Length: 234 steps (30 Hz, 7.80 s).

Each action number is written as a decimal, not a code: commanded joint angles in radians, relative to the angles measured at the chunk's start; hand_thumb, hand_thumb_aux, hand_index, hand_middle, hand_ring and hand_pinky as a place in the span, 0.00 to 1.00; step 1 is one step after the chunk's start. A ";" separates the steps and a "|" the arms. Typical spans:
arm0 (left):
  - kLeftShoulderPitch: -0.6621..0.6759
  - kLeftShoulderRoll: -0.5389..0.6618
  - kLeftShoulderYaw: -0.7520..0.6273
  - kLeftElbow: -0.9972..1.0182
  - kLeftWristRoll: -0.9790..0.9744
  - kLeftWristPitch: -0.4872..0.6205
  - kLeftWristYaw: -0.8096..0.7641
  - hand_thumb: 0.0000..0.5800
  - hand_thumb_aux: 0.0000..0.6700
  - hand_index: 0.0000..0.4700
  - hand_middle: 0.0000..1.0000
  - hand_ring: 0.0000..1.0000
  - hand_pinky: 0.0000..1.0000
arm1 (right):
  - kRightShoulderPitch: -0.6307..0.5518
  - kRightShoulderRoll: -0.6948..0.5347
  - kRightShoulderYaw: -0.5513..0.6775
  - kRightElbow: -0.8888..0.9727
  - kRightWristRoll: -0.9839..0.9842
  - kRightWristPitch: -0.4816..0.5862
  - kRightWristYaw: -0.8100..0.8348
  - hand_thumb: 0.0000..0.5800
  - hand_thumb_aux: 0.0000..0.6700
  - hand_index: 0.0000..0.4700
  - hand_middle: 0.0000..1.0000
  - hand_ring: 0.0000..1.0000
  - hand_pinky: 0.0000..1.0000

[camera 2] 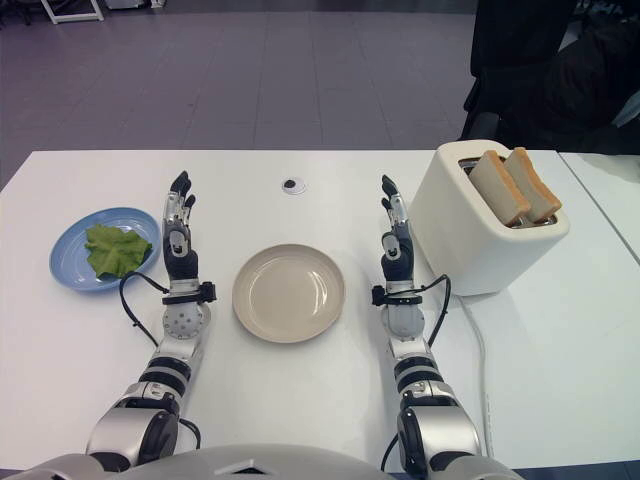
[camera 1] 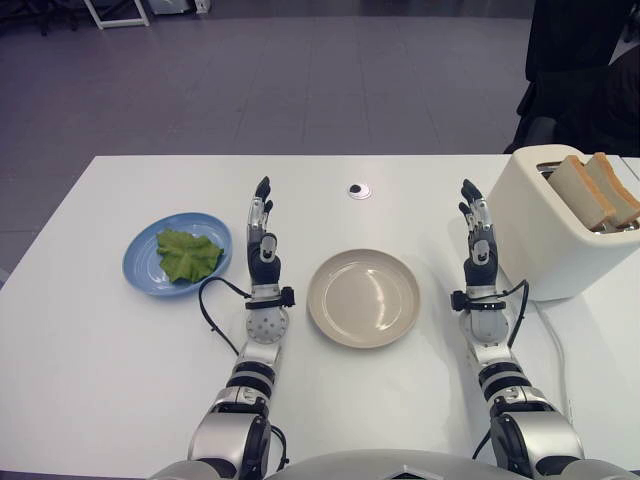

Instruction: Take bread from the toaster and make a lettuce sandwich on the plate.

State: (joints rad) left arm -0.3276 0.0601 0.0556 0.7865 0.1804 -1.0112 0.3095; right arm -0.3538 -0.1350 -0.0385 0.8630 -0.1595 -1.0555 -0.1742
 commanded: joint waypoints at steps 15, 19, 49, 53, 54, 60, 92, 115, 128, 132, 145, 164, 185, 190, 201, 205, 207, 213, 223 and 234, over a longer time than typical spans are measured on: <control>0.066 -0.012 -0.013 -0.041 0.034 0.031 -0.017 0.00 0.00 0.00 0.00 0.00 0.00 | 0.055 0.003 0.007 0.029 -0.016 0.015 -0.009 0.00 0.00 0.00 0.00 0.00 0.00; 0.077 -0.014 -0.014 -0.057 0.036 0.035 -0.014 0.00 0.00 0.00 0.00 0.00 0.00 | 0.055 0.003 0.010 0.027 -0.009 0.015 0.002 0.00 0.00 0.00 0.00 0.00 0.00; 0.072 -0.018 -0.003 -0.059 0.044 0.063 0.033 0.00 0.00 0.00 0.00 0.00 0.00 | 0.009 -0.734 -0.164 -0.054 -0.435 0.705 -0.090 0.00 0.00 0.00 0.00 0.00 0.00; 0.076 -0.018 -0.003 -0.064 0.042 0.063 0.031 0.00 0.00 0.00 0.00 0.00 0.00 | -0.021 -0.744 -0.114 -0.002 -0.422 0.693 -0.109 0.00 0.00 0.00 0.00 0.00 0.00; 0.077 -0.017 -0.002 -0.067 0.041 0.063 0.031 0.00 0.00 0.00 0.00 0.00 0.00 | -0.027 -0.746 -0.102 0.003 -0.421 0.689 -0.113 0.00 0.00 0.00 0.00 0.00 0.00; 0.094 -0.019 -0.004 -0.092 0.039 0.066 0.026 0.00 0.00 0.00 0.00 0.00 0.00 | 0.031 -0.771 -0.066 -0.148 -0.416 0.641 -0.167 1.00 1.00 1.00 0.57 0.57 0.57; 0.008 -0.032 -0.022 -0.030 0.038 0.046 0.007 0.00 0.00 0.00 0.00 0.00 0.00 | 0.253 -0.315 0.313 -0.825 0.125 0.671 0.487 1.00 1.00 1.00 0.79 0.79 0.79; 0.157 0.149 0.087 -0.494 0.210 0.082 -0.037 0.00 0.00 0.00 0.00 0.00 0.00 | 0.167 -0.296 0.195 -0.804 -0.124 0.549 0.385 0.00 0.00 0.00 0.17 0.17 0.17; -0.012 0.643 -0.018 0.267 0.671 0.593 0.369 0.00 0.00 0.00 0.00 0.00 0.00 | 0.277 -0.272 0.169 -0.809 -0.130 0.531 0.342 0.00 0.00 0.00 0.00 0.00 0.00; -0.099 0.658 -0.120 0.391 0.662 0.616 0.367 0.00 0.00 0.00 0.00 0.00 0.00 | 0.279 -0.266 0.178 -0.789 -0.132 0.524 0.345 0.00 0.00 0.00 0.00 0.00 0.00; -0.129 0.661 -0.331 0.461 0.616 0.586 0.201 1.00 1.00 1.00 0.00 0.00 0.00 | 0.281 -0.254 0.176 -0.764 -0.125 0.518 0.339 0.00 0.00 0.00 0.00 0.00 0.00; 0.123 0.559 -0.296 -0.390 0.405 0.347 0.225 1.00 1.00 1.00 0.00 0.00 0.00 | 0.275 -0.242 0.126 -0.804 -0.099 0.501 0.312 0.00 0.00 0.00 0.00 0.00 0.00; 0.104 0.389 -0.466 -0.351 0.499 0.270 -0.028 0.00 0.00 0.00 0.00 0.00 0.00 | 0.326 -0.422 -0.298 -1.008 -0.099 0.623 0.244 0.00 0.00 0.00 0.00 0.00 0.00; 0.117 0.402 -0.426 -0.408 0.489 0.289 -0.030 0.00 0.00 0.00 0.00 0.00 0.00 | 0.309 -0.538 -0.442 -0.942 -0.326 0.732 0.084 0.00 0.00 0.00 0.00 0.00 0.00; 0.183 0.404 -0.367 -0.492 0.486 0.319 -0.022 0.00 0.00 0.00 0.00 0.00 0.00 | 0.191 -0.677 -0.185 -0.443 -0.556 0.835 -0.062 0.00 0.00 0.00 0.00 0.00 0.00; 0.192 0.401 -0.344 -0.483 0.485 0.324 -0.011 0.00 0.00 0.00 0.00 0.00 0.00 | 0.170 -0.691 -0.138 -0.436 -0.548 0.825 -0.079 0.98 0.85 0.85 0.00 0.00 0.00; 0.194 0.396 -0.338 -0.476 0.484 0.327 -0.006 0.00 0.00 0.00 0.00 0.00 0.00 | 0.177 -0.699 -0.131 -0.463 -0.543 0.816 -0.094 1.00 1.00 1.00 0.12 0.12 0.12; 0.199 0.386 -0.327 -0.458 0.483 0.328 0.006 0.00 0.00 0.00 0.00 0.00 0.00 | 0.248 -0.681 -0.191 -0.708 -0.529 0.806 -0.177 1.00 1.00 1.00 1.00 1.00 1.00; 0.199 0.352 -0.201 -0.422 0.374 0.281 0.135 0.00 0.00 0.00 0.00 0.00 0.00 | 0.233 -0.571 -0.181 -0.995 -0.453 0.699 -0.253 1.00 1.00 1.00 1.00 1.00 1.00; 0.240 0.349 -0.064 -0.549 0.421 0.099 0.254 0.00 0.00 0.00 0.00 0.00 0.00 | 0.186 -0.300 0.274 -0.871 0.175 0.733 0.477 1.00 1.00 1.00 1.00 1.00 1.00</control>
State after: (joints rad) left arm -0.1041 0.4053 -0.0232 0.2611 0.5623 -0.9009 0.5571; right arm -0.1484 -0.4561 0.2116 -0.0348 -0.0234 -0.3517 0.2436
